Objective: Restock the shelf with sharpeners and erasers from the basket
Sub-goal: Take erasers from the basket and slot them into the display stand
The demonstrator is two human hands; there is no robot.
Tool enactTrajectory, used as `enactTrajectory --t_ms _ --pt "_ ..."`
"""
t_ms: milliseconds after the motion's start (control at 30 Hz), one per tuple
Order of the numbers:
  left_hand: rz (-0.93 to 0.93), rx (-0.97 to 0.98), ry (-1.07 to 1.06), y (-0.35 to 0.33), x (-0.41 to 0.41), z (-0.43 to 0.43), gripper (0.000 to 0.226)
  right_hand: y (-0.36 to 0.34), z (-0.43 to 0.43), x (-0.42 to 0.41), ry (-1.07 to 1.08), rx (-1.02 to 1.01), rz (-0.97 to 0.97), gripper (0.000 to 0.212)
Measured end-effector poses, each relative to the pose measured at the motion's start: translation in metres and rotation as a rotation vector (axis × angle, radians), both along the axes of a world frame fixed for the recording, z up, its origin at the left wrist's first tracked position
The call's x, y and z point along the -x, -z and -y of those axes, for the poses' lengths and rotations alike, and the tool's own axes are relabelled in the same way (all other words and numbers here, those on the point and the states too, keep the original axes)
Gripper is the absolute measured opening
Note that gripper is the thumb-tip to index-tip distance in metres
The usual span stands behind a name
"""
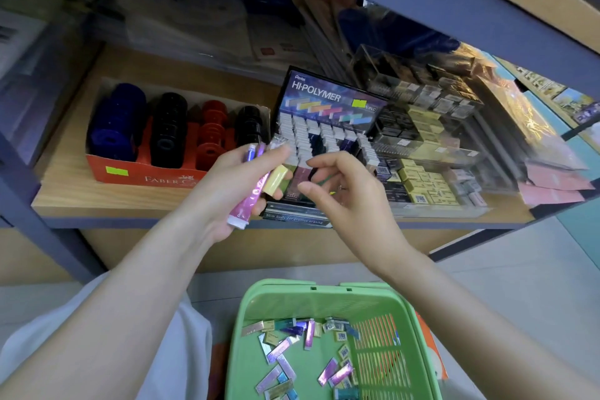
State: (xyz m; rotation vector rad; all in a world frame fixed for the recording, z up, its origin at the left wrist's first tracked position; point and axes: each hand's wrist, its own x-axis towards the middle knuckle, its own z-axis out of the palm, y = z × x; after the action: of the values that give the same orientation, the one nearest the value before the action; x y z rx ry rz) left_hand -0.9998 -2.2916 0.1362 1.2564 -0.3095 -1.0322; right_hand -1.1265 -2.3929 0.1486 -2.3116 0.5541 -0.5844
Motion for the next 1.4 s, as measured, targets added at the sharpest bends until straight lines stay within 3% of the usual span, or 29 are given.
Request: enactTrajectory --t_ms 167,367,633,833,1067,1267,1400 --pt "0.068 -0.029 0.144 0.002 0.023 0.008 0.045 0.008 -0.008 0.019 0.008 -0.054 0.047 0.023" --pt "0.154 -0.138 0.261 0.006 0.051 0.021 0.045 0.010 0.002 0.054 -0.026 0.081 -0.022 0.023" --pt "-0.043 -0.125 0.392 0.007 0.085 0.041 0.053 0.020 0.017 0.091 -0.038 0.127 -0.029 0.023" --pt "-0.064 -0.139 0.558 0.009 0.106 0.057 0.048 0.027 0.038 0.114 -0.017 0.109 -0.112 0.025" --pt "-0.003 -0.182 0.528 0.009 0.121 0.079 0.031 0.033 0.051 0.141 0.069 -0.145 -0.109 0.010" --pt "0.120 -0.199 0.483 0.009 0.124 0.106 0.022 0.030 0.089 0.150 0.256 -0.521 0.123 0.016" --pt "0.069 -0.167 0.460 0.015 0.118 0.116 0.019 0.026 0.137 0.149 0.451 -0.388 0.192 0.009"
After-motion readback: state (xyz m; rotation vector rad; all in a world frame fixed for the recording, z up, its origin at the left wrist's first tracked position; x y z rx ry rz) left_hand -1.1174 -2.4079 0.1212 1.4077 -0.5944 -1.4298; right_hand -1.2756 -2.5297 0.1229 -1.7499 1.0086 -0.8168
